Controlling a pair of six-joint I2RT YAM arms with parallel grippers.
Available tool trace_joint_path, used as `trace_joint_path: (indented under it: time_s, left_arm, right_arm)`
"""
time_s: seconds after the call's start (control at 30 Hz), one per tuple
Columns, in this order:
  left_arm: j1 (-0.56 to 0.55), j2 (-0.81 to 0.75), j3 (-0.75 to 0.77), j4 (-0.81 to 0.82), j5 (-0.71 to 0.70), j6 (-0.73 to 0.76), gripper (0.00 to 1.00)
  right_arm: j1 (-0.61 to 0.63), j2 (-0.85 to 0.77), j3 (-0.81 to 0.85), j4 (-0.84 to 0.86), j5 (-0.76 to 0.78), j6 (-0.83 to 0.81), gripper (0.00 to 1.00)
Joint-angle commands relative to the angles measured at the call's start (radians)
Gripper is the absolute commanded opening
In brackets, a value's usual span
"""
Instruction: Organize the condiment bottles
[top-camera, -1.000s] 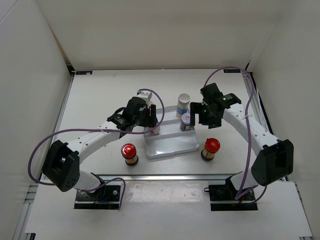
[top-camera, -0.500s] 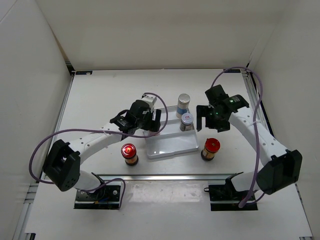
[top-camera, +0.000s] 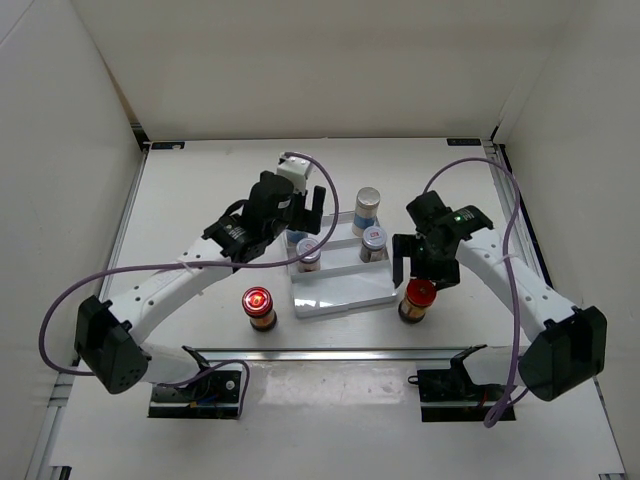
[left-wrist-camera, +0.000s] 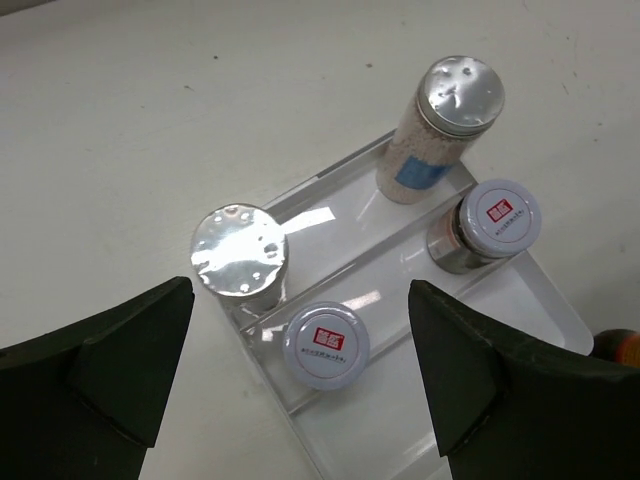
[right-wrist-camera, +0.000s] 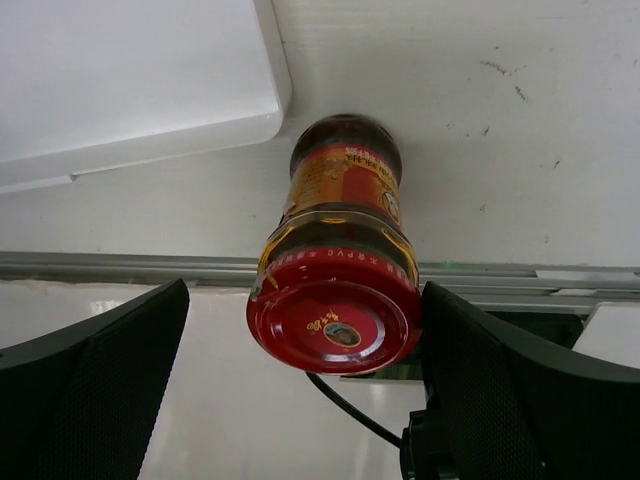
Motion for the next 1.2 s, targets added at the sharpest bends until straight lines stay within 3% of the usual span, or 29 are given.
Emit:
trace_joint_path:
  time_s: [0.0, 0.17, 0.27, 0.37, 0.47, 0.5, 0.7, 0.97, 1.17]
  left_arm:
    - [-0.014, -0.083, -0.010, -0.055, -0.133, 0.041, 0.99]
    - [-0.024, -0.155, -0.099, -0.120, -0.206, 0.014, 0.99]
    - [-0.024, -0.211, -0.145, -0.153, -0.226, -0.017, 0.99]
    - [-0.024, -0.255, -0.171, -0.198, -0.236, -0.057, 0.99]
    - [-0.024, -0.284, -0.191, -0.248, -0.272, -0.080, 0.99]
    - [-0.024, -0.284, -0.200, -0.248, -0.272, -0.080, 0.99]
    - [-0.024, -0.349, -0.210, -0.258, -0.281, -0.058, 0.99]
    - [-0.024, -0.416, -0.210, -0.276, -0.281, -0.029, 0.99]
    - [-0.024, -0.444, -0.221, -0.322, -0.272, -0.029, 0.99]
  right_arm:
    - [0.019, 0.032, -0.017, -0.015, 0.010, 0.048, 1.00]
    - [0.028, 0.089, -0.017, -0.015, 0.021, 0.058, 1.00]
    - [0.037, 0.098, -0.040, -0.024, 0.032, 0.067, 0.89]
    - [0.037, 0.109, -0.040, -0.024, 0.051, 0.067, 0.71]
    - [0.046, 0.120, -0.031, -0.024, 0.062, 0.067, 0.44]
    - [0.046, 0.120, -0.022, -0.035, 0.076, 0.067, 0.31]
    - [0.056, 0.072, 0.084, -0.070, 0.136, 0.067, 0.01]
    - [0.056, 0.072, 0.256, -0.069, 0.093, 0.035, 0.01]
    - [0.065, 0.176, 0.311, 0.023, 0.026, -0.015, 0.01]
